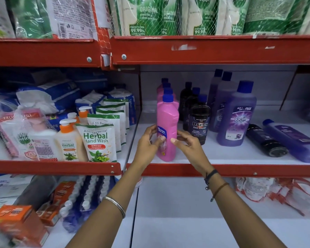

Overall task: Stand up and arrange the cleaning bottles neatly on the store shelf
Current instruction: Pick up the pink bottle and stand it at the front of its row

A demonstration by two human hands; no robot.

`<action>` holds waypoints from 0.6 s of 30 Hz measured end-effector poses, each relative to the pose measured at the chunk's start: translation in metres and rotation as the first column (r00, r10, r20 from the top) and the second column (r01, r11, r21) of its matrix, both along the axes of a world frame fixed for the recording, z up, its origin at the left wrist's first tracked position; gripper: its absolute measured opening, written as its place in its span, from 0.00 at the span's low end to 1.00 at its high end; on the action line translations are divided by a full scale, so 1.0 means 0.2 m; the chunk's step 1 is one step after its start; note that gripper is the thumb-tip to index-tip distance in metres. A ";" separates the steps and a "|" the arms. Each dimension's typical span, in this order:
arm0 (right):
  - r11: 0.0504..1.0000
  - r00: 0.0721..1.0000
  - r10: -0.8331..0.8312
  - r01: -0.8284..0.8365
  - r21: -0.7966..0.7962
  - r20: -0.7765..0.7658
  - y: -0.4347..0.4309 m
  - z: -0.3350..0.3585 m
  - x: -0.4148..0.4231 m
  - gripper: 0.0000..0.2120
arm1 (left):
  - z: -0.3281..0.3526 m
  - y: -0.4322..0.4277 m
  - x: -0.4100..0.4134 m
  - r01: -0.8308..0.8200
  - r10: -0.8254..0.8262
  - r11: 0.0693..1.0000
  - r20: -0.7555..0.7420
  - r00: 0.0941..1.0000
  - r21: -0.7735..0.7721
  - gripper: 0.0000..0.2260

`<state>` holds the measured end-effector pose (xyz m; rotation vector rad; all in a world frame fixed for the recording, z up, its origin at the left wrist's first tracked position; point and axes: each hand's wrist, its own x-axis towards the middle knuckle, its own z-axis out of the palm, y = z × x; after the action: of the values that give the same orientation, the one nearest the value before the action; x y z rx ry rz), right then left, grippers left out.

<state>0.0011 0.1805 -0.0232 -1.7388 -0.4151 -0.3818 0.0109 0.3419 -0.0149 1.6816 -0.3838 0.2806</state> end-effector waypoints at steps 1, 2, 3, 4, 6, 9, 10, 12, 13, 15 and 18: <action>0.999 1.000 -0.023 0.024 -0.029 0.007 -0.01 0.00 0.00 0.16 | 0.00 0.00 0.00 -0.022 0.022 1.000 0.015 1.000 -0.003 0.20; 0.999 0.999 -0.040 0.040 -0.032 0.006 -0.01 0.01 0.01 0.15 | 0.01 0.00 0.00 -0.038 0.039 0.999 0.022 0.999 -0.022 0.19; 0.999 0.999 -0.047 0.047 -0.013 -0.003 -0.01 0.01 0.02 0.15 | 0.01 0.00 0.00 -0.049 0.050 0.997 0.020 0.999 -0.054 0.17; 0.998 0.998 -0.054 0.054 0.011 -0.014 -0.02 0.01 0.02 0.16 | 0.00 0.00 0.00 -0.061 0.063 0.995 0.019 0.998 -0.085 0.16; 0.996 0.997 -0.067 0.068 0.053 -0.031 -0.02 0.01 0.03 0.16 | -0.01 -0.02 -0.02 -0.115 0.120 0.988 0.045 0.992 -0.105 0.15; 0.994 0.997 -0.064 0.068 0.085 -0.046 -0.02 0.01 0.03 0.16 | -0.03 -0.05 -0.04 -0.216 0.221 0.974 0.096 0.970 -0.069 0.16; 0.994 0.997 -0.062 0.066 0.087 -0.050 -0.02 0.01 0.03 0.16 | -0.03 -0.06 -0.04 -0.235 0.241 0.969 0.102 0.965 -0.069 0.16; 0.995 0.997 -0.051 0.056 0.086 -0.058 -0.02 0.02 0.02 0.17 | -0.04 -0.08 -0.05 -0.255 0.264 0.963 0.108 0.958 -0.094 0.16; 0.995 0.997 -0.048 0.053 0.080 -0.057 -0.02 0.02 0.01 0.17 | -0.05 -0.09 -0.06 -0.263 0.275 0.959 0.108 0.955 -0.109 0.16; 0.996 0.997 -0.068 0.070 0.058 -0.041 -0.04 0.03 0.00 0.17 | -0.06 -0.12 -0.08 -0.321 0.335 0.939 0.112 0.936 -0.125 0.16; 0.990 0.992 -0.120 0.123 0.072 -0.035 -0.12 0.04 -0.03 0.17 | -0.07 -0.21 -0.16 -0.464 0.477 0.878 0.268 0.837 -0.114 0.16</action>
<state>-0.0044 0.1565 -0.0153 -1.6999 -0.2703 -0.4521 -0.0207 0.3001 -0.0281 1.6763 -0.1658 0.9056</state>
